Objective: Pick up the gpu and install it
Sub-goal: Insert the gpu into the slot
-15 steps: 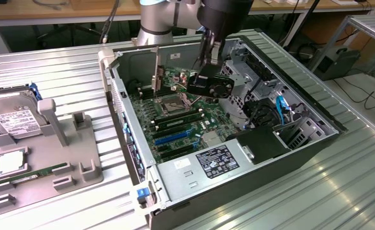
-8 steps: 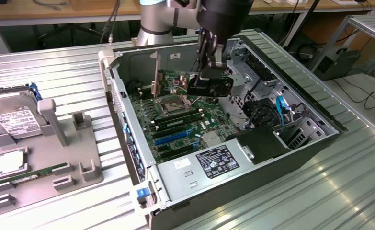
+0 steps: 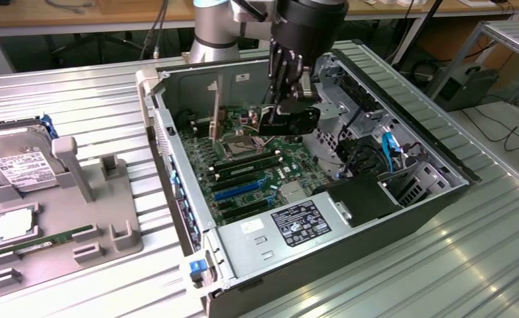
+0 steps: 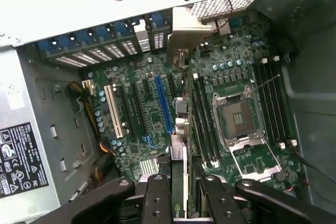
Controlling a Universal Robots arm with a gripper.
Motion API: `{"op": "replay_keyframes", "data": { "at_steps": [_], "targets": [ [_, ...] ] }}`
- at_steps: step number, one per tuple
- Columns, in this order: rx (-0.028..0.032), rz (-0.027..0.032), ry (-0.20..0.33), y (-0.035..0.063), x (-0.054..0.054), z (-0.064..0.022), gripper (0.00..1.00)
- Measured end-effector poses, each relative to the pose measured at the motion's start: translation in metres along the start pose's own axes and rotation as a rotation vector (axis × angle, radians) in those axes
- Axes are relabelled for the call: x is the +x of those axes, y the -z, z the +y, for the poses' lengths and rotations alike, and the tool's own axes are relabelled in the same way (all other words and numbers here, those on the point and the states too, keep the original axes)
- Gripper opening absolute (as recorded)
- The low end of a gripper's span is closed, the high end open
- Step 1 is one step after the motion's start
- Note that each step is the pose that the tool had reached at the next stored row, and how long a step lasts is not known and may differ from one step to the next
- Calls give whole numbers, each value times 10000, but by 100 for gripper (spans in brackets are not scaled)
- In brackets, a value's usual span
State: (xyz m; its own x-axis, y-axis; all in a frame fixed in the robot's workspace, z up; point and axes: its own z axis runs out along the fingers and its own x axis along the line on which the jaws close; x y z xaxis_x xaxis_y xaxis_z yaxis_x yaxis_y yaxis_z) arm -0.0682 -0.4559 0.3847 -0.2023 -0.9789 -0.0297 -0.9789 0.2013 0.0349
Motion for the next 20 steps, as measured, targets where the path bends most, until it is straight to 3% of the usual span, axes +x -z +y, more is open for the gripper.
{"op": "replay_keyframes", "data": {
  "at_steps": [3, 10, 12, 15, 20],
  "targets": [
    [-24, 28, 796, -62, 2, -2, 26],
    [-59, 69, 1998, -186, 7, 2, 26],
    [-62, 73, 2086, -229, 19, 49, 26],
    [-62, 74, 2086, -316, 58, 215, 26],
    [-62, 73, 2090, -435, 96, 249, 26]
  ]
}}
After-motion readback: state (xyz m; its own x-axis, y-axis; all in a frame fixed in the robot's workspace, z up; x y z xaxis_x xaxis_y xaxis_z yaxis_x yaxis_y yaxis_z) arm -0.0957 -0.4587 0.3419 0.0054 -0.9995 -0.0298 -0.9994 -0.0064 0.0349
